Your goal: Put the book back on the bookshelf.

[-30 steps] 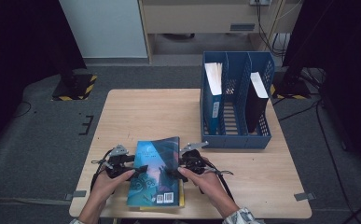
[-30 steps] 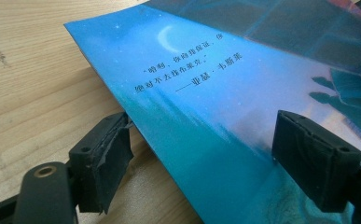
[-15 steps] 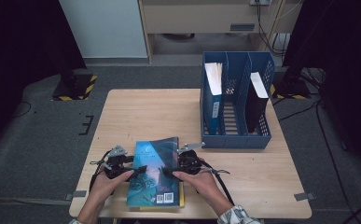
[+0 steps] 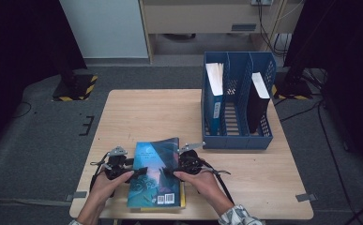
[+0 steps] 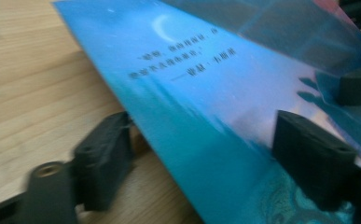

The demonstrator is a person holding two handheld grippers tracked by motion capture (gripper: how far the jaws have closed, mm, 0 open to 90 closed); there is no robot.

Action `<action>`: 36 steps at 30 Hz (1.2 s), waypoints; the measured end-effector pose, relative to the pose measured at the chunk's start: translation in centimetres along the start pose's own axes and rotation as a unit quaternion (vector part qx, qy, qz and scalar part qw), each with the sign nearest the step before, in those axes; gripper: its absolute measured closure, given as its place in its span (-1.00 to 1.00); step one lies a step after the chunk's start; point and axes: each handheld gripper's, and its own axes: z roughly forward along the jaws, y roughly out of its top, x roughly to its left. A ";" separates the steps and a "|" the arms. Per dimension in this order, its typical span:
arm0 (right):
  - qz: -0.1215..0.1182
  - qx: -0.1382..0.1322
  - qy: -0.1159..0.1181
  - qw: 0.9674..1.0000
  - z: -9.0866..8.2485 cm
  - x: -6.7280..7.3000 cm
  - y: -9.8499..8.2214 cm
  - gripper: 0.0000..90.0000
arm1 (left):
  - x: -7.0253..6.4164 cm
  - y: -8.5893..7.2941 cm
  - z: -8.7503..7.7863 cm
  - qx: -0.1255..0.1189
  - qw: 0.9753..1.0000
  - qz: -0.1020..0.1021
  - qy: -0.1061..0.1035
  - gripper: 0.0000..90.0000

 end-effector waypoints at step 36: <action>-0.021 -0.005 -0.018 1.000 -1.4 0.5 4.4 0.32 | -0.2 4.5 -2.5 -0.013 1.000 0.016 0.017 0.69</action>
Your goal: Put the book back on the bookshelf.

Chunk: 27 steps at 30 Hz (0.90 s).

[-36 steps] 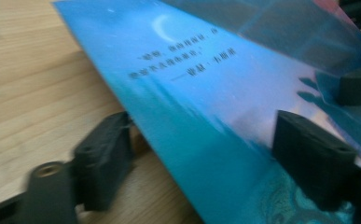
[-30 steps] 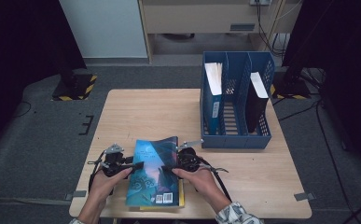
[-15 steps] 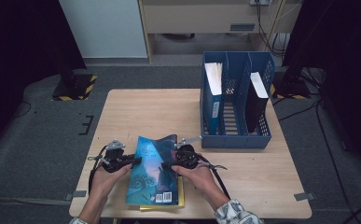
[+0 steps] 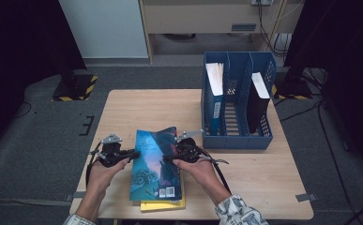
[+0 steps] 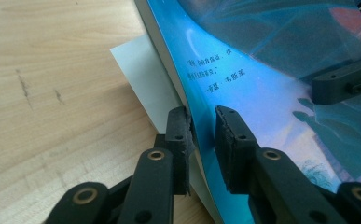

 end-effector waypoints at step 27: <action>-0.053 -0.030 -0.040 0.997 -1.8 0.6 5.1 0.47 | 0.5 4.8 -2.9 -0.013 0.999 0.032 0.005 0.82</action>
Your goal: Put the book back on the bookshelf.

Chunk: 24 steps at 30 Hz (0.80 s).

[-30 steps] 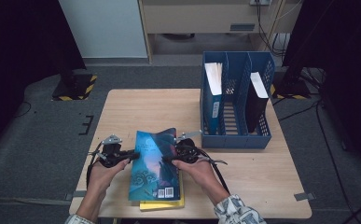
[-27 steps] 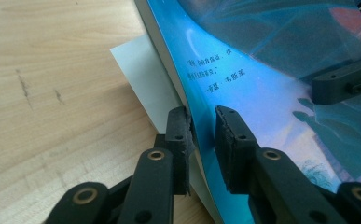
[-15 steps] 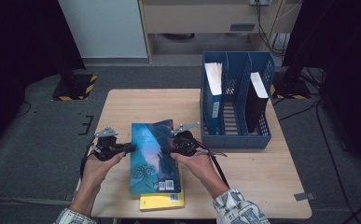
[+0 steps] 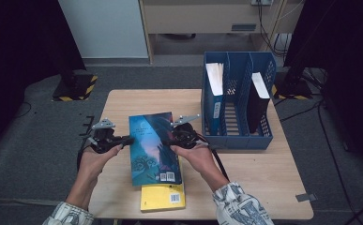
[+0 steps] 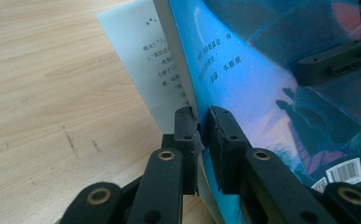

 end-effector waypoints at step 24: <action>-0.004 -0.023 -0.040 0.999 0.3 -1.8 3.2 0.56 | 1.5 4.2 0.6 0.005 0.999 0.030 0.014 0.84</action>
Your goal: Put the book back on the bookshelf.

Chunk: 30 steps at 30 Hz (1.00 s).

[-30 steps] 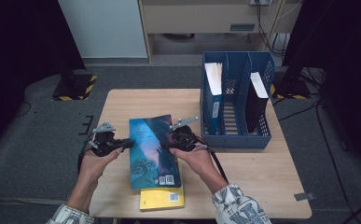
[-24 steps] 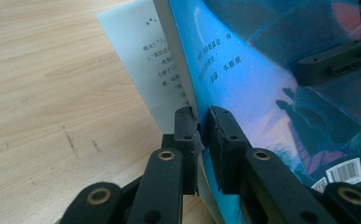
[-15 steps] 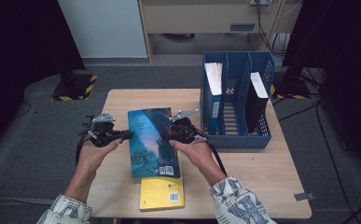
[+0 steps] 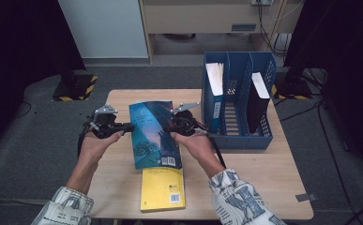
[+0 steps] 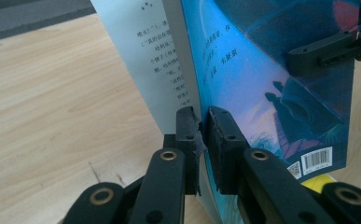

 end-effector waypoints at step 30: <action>-0.027 -0.056 -0.011 0.998 -1.4 1.0 -0.8 0.57 | -1.6 -1.1 -2.5 -0.048 0.999 0.019 0.004 0.84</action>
